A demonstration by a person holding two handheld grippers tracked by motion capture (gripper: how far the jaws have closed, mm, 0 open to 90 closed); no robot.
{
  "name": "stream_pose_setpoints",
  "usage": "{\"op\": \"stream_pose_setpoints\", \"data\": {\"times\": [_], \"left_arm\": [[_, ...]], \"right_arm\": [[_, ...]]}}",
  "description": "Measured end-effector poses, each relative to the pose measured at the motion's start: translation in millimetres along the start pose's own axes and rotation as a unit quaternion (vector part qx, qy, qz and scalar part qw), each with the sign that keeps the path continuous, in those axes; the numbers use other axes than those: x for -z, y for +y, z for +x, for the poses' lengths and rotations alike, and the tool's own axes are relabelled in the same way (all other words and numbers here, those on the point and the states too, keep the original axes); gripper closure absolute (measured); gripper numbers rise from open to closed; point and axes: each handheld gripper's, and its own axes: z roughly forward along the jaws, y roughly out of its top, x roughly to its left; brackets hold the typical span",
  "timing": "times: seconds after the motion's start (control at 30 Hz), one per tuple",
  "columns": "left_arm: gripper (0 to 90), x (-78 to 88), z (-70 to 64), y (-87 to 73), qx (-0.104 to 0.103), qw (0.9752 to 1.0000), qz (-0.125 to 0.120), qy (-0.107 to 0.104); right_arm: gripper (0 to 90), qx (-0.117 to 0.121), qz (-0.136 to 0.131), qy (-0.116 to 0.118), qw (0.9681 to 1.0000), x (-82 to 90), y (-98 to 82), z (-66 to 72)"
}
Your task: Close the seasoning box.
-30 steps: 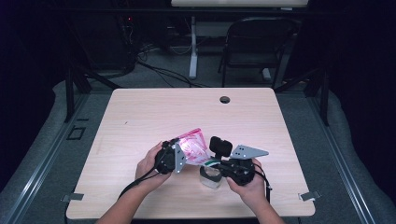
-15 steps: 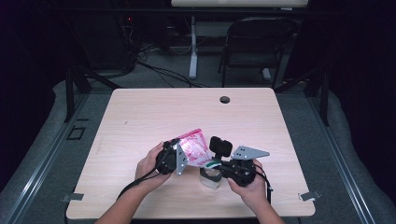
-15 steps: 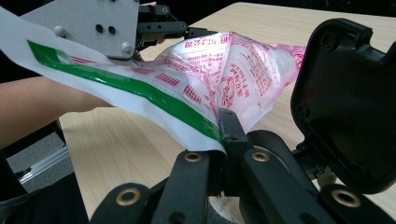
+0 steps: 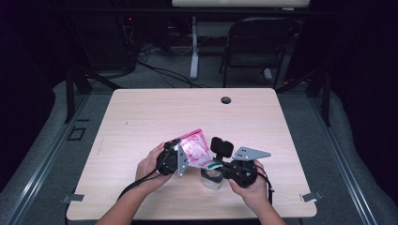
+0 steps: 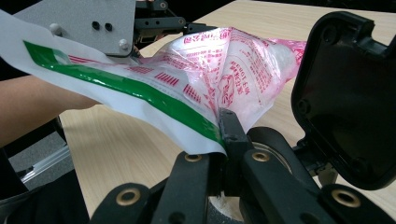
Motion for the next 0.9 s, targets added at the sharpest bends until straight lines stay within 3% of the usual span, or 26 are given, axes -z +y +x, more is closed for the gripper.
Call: {"op": "stream_pose_setpoints", "data": {"times": [0.9], "left_arm": [[61.4,0.4,-1.0,2.5,-0.015,0.9998,-0.006,0.008]], "right_arm": [[90.0,0.003,0.001,-0.010,0.9999,2.7,-1.5,2.0]]}}
